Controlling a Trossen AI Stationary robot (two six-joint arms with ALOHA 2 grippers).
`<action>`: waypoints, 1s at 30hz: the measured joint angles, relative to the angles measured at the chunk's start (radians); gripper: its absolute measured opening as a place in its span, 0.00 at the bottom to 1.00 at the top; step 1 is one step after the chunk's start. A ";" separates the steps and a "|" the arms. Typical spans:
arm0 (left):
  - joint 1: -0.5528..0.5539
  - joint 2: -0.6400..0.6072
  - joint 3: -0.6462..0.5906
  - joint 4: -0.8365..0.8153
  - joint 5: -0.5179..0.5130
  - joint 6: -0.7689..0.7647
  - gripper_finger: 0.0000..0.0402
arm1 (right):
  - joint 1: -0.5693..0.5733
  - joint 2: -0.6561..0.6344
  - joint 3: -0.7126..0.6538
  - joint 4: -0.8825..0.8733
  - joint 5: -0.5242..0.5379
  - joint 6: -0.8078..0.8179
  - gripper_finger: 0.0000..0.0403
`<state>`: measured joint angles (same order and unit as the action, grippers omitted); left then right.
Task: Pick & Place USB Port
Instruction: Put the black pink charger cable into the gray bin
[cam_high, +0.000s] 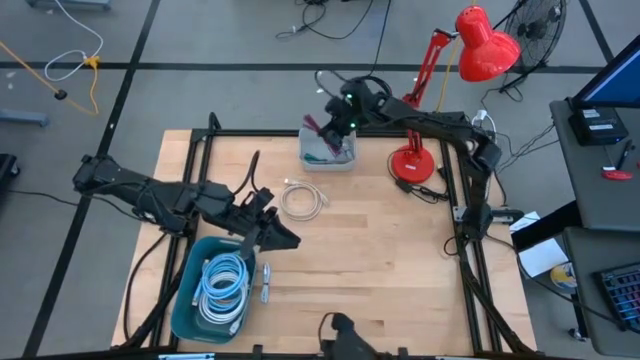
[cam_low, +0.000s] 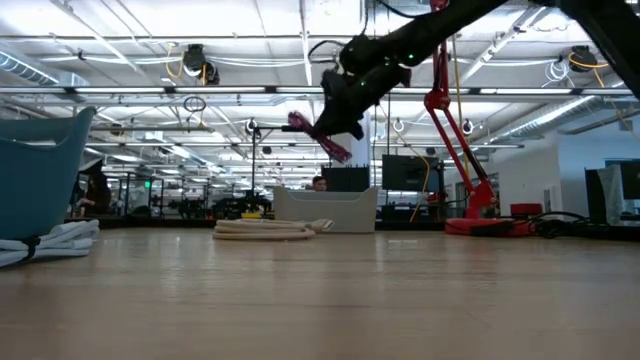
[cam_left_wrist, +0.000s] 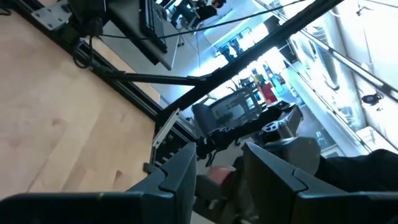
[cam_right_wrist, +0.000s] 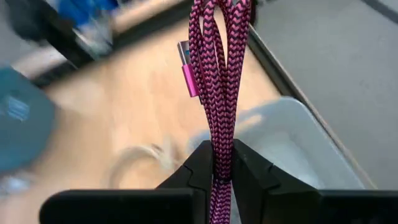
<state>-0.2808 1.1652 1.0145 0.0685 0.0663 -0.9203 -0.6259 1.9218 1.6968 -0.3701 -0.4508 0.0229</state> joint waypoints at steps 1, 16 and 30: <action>-0.009 0.000 0.000 0.000 -0.009 -0.005 0.34 | 0.000 0.018 0.024 -0.041 0.021 -0.040 0.08; -0.084 0.000 0.000 -0.043 -0.121 -0.059 0.34 | 0.032 0.117 0.082 -0.208 0.232 -0.398 0.08; -0.096 0.000 0.000 -0.042 -0.158 -0.089 0.34 | 0.082 0.152 0.083 -0.199 0.279 -0.529 0.08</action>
<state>-0.3766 1.1652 1.0145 0.0261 -0.0917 -1.0092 -0.5437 2.0734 1.7798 -0.5695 -0.1722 -0.5064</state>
